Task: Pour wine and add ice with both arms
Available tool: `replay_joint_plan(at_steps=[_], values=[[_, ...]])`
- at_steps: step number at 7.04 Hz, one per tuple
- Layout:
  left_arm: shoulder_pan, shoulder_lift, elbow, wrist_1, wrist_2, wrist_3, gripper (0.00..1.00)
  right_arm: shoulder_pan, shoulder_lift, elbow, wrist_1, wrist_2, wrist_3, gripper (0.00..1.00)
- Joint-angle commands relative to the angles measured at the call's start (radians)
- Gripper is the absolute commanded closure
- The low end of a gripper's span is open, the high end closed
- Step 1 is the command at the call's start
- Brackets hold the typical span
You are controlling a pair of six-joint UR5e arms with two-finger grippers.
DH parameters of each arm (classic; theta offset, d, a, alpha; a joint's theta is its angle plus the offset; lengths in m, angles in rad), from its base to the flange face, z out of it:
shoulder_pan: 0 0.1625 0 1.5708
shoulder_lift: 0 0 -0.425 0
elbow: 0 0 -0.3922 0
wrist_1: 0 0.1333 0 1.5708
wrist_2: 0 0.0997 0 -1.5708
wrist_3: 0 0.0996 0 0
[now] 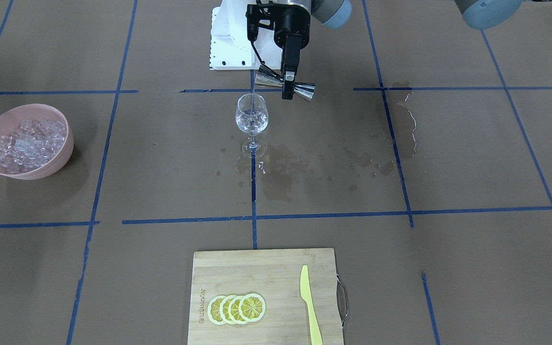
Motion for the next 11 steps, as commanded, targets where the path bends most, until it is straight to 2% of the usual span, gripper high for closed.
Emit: replay_joint_plan(at_steps=[1, 3, 9, 11], values=[[0.002, -0.008, 0.002, 0.000, 0.023, 0.050, 1.00, -0.001, 0.000, -0.001, 0.000, 0.000, 0.000, 0.00], [0.011, -0.010, 0.005, -0.020, 0.027, 0.030, 1.00, -0.001, 0.003, -0.001, 0.000, 0.000, 0.000, 0.00], [0.020, -0.002, 0.011, -0.113, 0.019, -0.505, 1.00, -0.001, 0.009, 0.000, 0.000, 0.002, 0.000, 0.00], [0.012, 0.009, 0.008, -0.135, 0.002, -0.579, 1.00, -0.001, 0.009, 0.002, 0.000, 0.002, 0.000, 0.00]])
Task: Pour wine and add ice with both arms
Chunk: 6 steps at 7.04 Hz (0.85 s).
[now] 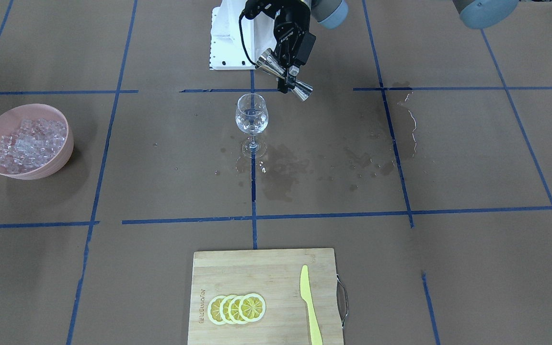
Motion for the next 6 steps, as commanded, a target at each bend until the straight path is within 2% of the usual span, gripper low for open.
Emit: replay_joint_plan(at_steps=[1, 3, 5, 6], values=[[-0.009, 0.029, -0.004, -0.070, -0.034, -0.037, 1.00, 0.000, 0.000, 0.003, 0.000, 0.001, 0.000, 0.00], [-0.022, 0.095, -0.008, -0.189, -0.064, -0.031, 1.00, 0.000, 0.006, 0.003, 0.000, 0.001, 0.000, 0.00], [-0.039, 0.133, -0.015, -0.383, -0.123, -0.046, 1.00, 0.000, 0.009, 0.003, 0.000, -0.001, 0.000, 0.00], [-0.040, 0.150, -0.015, -0.419, -0.123, -0.131, 1.00, 0.000, 0.014, 0.003, -0.002, -0.001, 0.000, 0.00]])
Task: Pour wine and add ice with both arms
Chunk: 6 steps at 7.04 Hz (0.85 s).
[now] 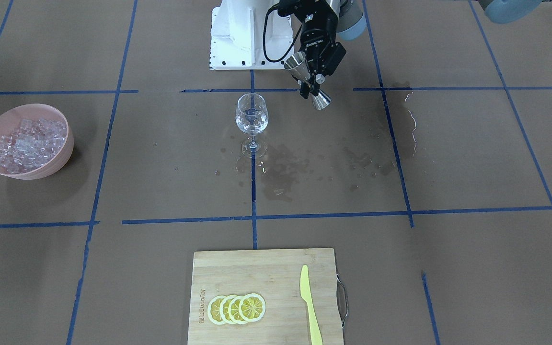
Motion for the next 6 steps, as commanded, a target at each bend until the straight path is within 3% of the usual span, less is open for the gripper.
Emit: replay_joint_plan(at_steps=[1, 6], values=[[-0.008, 0.044, -0.003, -0.075, -0.019, -0.108, 1.00, -0.002, 0.006, 0.000, 0.000, 0.000, 0.000, 0.00], [-0.072, 0.099, -0.012, -0.078, -0.105, -0.236, 1.00, -0.011, 0.020, -0.002, -0.001, -0.006, 0.000, 0.00]])
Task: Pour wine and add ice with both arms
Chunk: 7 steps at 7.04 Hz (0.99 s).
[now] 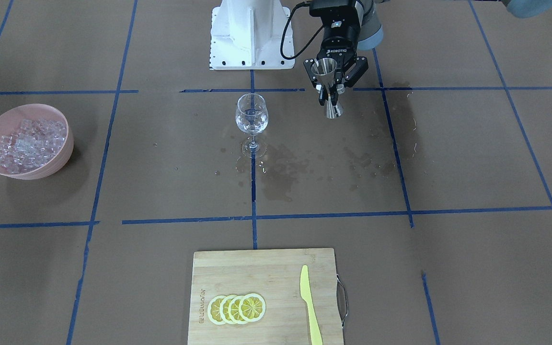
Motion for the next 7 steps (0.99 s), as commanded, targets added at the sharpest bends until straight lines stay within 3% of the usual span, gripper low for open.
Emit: replay_joint_plan(at_steps=[1, 3, 4, 6, 7], values=[[-0.020, 0.067, -0.005, 0.000, -0.015, -0.061, 1.00, -0.004, 0.003, -0.003, 0.000, -0.001, -0.001, 0.00], [-0.048, 0.133, -0.012, -0.001, -0.024, -0.092, 1.00, -0.010, 0.003, -0.003, 0.000, 0.001, 0.027, 0.00], [-0.083, 0.197, -0.062, -0.001, -0.092, -0.100, 1.00, -0.016, 0.003, -0.001, 0.000, 0.001, 0.036, 0.00], [-0.170, 0.312, -0.108, -0.001, -0.291, -0.315, 1.00, -0.022, 0.004, -0.001, 0.000, 0.001, 0.036, 0.00], [-0.191, 0.360, -0.111, -0.001, -0.321, -0.325, 1.00, -0.028, 0.004, -0.001, 0.000, -0.001, 0.038, 0.00]])
